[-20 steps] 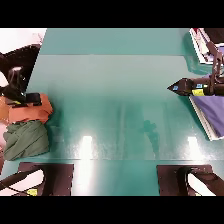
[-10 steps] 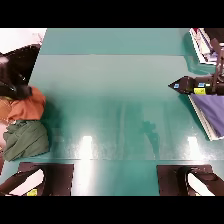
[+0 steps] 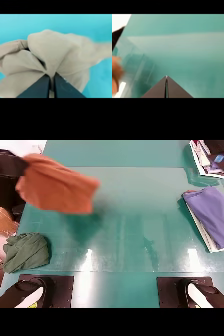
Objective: Fold the shirts.
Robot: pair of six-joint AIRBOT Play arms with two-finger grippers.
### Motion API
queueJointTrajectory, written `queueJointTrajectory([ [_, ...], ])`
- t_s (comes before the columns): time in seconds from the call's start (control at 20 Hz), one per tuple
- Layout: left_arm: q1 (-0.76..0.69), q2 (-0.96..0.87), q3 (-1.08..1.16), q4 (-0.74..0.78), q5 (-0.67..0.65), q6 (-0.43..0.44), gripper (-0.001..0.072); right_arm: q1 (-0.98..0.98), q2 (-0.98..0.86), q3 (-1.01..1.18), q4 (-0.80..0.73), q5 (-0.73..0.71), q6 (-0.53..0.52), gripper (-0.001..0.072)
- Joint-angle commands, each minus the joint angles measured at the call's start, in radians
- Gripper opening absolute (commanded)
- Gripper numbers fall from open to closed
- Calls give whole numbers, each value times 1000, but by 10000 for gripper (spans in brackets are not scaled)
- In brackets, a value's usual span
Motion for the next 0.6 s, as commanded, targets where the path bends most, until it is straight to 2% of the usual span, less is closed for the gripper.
queueJointTrajectory([
  [0.0, -275, -97, 31, -10, -22, -19, 21, -43, -34, 140, 3, 71, 0, 16],
  [0.2, -555, -336, 31, -11, 74, -14, 28, -40, -80, 217, 3, 159, 0, 15],
  [0.25, -595, -387, 31, -11, 124, 3, 238, -34, -82, 219, 3, 168, 0, 15],
  [0.3, -618, -431, 31, -10, 175, 14, 579, -28, -82, 218, -2, 174, 0, 16],
  [0.35, -616, -457, 32, -4, 199, 14, 615, -27, -82, 218, -8, 180, 0, 16],
  [0.4, -599, -466, 32, 23, 193, 10, 616, -27, -82, 218, -8, 190, 0, 15],
  [0.55, -450, -462, 30, 106, 57, 6, 616, -27, -82, 218, -9, 204, 0, 16],
])
